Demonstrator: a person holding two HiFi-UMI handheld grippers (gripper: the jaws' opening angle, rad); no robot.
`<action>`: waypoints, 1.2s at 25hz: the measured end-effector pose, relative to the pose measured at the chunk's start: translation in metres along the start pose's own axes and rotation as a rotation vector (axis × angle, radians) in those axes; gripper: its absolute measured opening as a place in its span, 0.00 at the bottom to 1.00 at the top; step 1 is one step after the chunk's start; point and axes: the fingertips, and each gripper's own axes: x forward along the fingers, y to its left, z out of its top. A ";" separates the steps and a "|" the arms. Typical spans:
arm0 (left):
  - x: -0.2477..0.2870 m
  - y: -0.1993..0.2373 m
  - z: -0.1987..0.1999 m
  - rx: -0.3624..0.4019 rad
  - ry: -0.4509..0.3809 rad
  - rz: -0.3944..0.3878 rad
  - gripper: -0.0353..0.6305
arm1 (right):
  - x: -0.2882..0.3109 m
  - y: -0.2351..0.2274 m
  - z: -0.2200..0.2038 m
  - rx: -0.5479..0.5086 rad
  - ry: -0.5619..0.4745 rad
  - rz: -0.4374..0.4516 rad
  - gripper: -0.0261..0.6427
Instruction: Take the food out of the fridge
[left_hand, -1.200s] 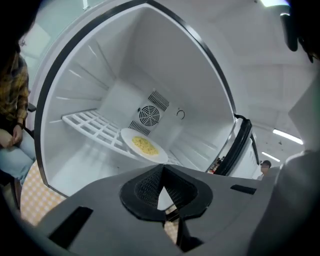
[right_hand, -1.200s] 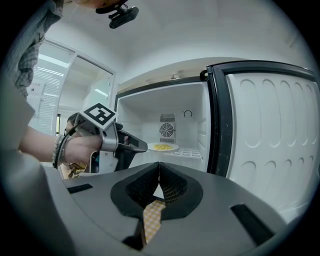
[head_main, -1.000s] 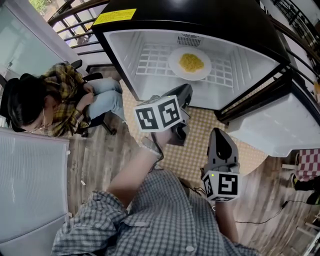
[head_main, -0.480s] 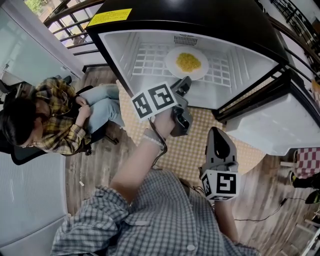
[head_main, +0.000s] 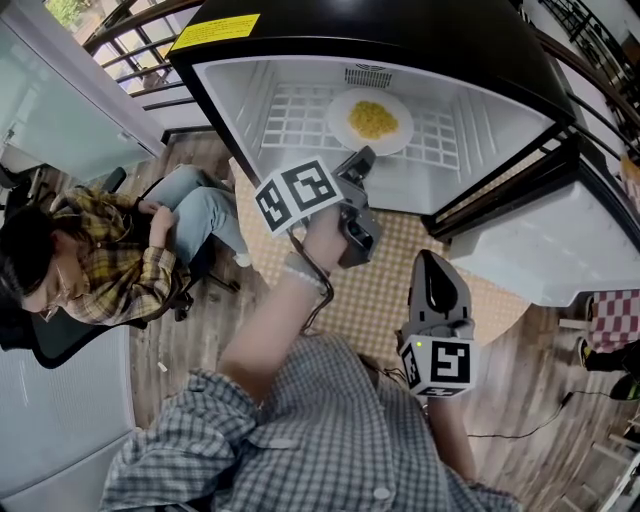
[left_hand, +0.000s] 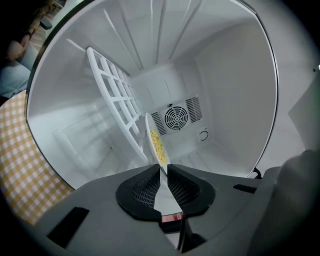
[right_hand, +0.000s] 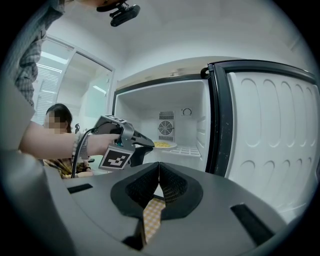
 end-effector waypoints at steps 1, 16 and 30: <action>-0.001 -0.001 0.001 0.000 -0.003 -0.006 0.13 | 0.000 0.000 0.000 -0.001 0.001 0.000 0.05; -0.028 0.002 -0.003 -0.077 0.031 -0.087 0.11 | 0.043 0.010 0.006 0.172 -0.006 0.133 0.05; -0.040 0.005 0.000 -0.089 0.084 -0.126 0.11 | 0.117 0.003 0.005 0.766 -0.002 0.235 0.06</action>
